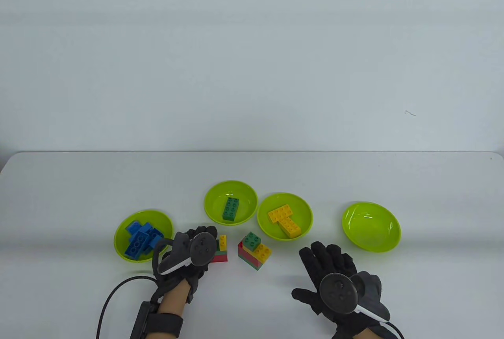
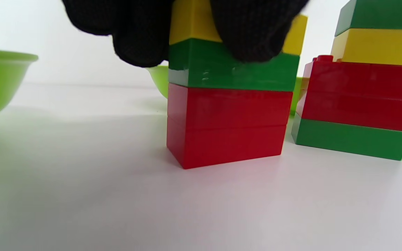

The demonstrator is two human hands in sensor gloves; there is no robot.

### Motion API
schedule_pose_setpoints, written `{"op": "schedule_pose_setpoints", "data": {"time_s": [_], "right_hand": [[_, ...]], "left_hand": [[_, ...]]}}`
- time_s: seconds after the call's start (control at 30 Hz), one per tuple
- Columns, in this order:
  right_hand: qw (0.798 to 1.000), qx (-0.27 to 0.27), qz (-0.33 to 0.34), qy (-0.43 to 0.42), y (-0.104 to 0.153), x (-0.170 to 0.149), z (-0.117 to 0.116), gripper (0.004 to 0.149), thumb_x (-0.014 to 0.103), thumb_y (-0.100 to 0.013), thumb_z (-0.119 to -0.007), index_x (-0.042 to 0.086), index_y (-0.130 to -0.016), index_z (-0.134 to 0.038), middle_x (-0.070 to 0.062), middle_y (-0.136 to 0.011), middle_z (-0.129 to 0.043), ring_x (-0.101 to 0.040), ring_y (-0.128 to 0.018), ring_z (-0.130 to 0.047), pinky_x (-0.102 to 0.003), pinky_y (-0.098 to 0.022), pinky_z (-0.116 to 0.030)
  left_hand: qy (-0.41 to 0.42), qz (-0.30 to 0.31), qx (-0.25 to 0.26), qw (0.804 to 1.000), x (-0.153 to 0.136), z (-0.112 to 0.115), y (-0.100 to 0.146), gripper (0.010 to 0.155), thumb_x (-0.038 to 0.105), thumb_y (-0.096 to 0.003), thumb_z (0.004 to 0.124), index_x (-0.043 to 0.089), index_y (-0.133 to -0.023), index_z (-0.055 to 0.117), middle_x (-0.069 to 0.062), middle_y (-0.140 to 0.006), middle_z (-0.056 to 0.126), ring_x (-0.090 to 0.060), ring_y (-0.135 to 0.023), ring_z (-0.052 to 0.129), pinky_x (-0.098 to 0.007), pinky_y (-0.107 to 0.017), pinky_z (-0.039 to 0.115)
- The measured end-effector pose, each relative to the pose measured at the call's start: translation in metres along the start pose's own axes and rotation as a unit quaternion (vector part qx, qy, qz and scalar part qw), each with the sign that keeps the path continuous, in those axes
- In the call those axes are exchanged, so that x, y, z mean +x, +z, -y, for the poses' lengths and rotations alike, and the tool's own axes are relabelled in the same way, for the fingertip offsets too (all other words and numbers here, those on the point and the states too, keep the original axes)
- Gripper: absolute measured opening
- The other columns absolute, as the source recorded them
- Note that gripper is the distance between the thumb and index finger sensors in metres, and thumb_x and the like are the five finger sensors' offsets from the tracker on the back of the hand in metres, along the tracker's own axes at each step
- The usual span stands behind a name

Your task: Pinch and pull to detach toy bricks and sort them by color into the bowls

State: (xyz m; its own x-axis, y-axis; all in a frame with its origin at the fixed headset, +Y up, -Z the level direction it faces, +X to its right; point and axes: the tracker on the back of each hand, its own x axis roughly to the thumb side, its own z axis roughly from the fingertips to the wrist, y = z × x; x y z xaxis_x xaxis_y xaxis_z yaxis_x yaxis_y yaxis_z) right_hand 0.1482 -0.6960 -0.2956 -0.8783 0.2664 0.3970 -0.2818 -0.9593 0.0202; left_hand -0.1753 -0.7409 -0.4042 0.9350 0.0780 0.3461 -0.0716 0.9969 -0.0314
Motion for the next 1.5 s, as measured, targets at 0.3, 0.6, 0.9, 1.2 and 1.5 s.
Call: {"op": "schedule_pose_setpoints", "data": {"time_s": [0.3, 0.6, 0.9, 1.2, 1.5], "right_hand": [[0.998, -0.007, 0.025, -0.049, -0.006, 0.011, 0.005, 0.086, 0.054, -0.05, -0.076, 0.009, -0.115, -0.041, -0.029, -0.119, -0.039, -0.063, -0.104, -0.041, -0.071, -0.072, -0.035], [0.978, 0.006, 0.062, -0.199, -0.032, 0.031, 0.002, 0.09, 0.05, -0.049, -0.079, 0.002, -0.113, -0.039, -0.03, -0.117, -0.042, -0.058, -0.102, -0.049, -0.065, -0.074, -0.041], [0.946, -0.016, 0.072, -0.315, -0.031, 0.023, -0.016, 0.074, 0.043, -0.048, -0.082, 0.004, -0.106, -0.057, -0.024, -0.103, -0.07, -0.046, -0.088, -0.076, -0.058, -0.068, -0.059], [0.935, -0.07, 0.061, -0.342, -0.023, 0.015, -0.022, 0.062, 0.039, -0.045, -0.083, 0.008, -0.097, -0.069, -0.017, -0.091, -0.083, -0.039, -0.078, -0.086, -0.055, -0.064, -0.066], [0.911, -0.101, 0.045, -0.398, -0.02, 0.013, -0.023, 0.062, 0.039, -0.045, -0.084, 0.008, -0.096, -0.07, -0.017, -0.09, -0.084, -0.039, -0.077, -0.086, -0.055, -0.063, -0.066]], "left_hand": [[0.01, 0.045, 0.03, 0.998, 0.004, -0.035, 0.02, 0.062, 0.031, -0.0462, 0.075, 0.006, -0.102, 0.064, -0.024, -0.094, 0.076, -0.041, -0.084, 0.081, -0.056, -0.068, 0.062], [0.094, 0.163, 0.091, 0.978, 0.063, -0.092, 0.057, 0.061, 0.032, -0.0483, 0.074, 0.004, -0.102, 0.067, -0.027, -0.091, 0.079, -0.042, -0.08, 0.083, -0.058, -0.066, 0.062], [0.112, 0.232, 0.093, 0.962, 0.11, -0.092, 0.069, 0.061, 0.033, -0.049, 0.073, 0.003, -0.102, 0.066, -0.027, -0.091, 0.08, -0.042, -0.08, 0.084, -0.058, -0.066, 0.063], [0.204, 0.218, 0.136, 0.945, 0.103, -0.075, 0.067, 0.072, 0.042, -0.0495, 0.075, 0.002, -0.107, 0.055, -0.027, -0.099, 0.073, -0.044, -0.086, 0.08, -0.058, -0.066, 0.063], [0.395, 0.182, 0.118, 0.893, 0.081, -0.04, 0.062, 0.077, 0.049, -0.0481, 0.075, -0.001, -0.104, 0.058, -0.029, -0.095, 0.075, -0.045, -0.083, 0.081, -0.059, -0.064, 0.063]]}}
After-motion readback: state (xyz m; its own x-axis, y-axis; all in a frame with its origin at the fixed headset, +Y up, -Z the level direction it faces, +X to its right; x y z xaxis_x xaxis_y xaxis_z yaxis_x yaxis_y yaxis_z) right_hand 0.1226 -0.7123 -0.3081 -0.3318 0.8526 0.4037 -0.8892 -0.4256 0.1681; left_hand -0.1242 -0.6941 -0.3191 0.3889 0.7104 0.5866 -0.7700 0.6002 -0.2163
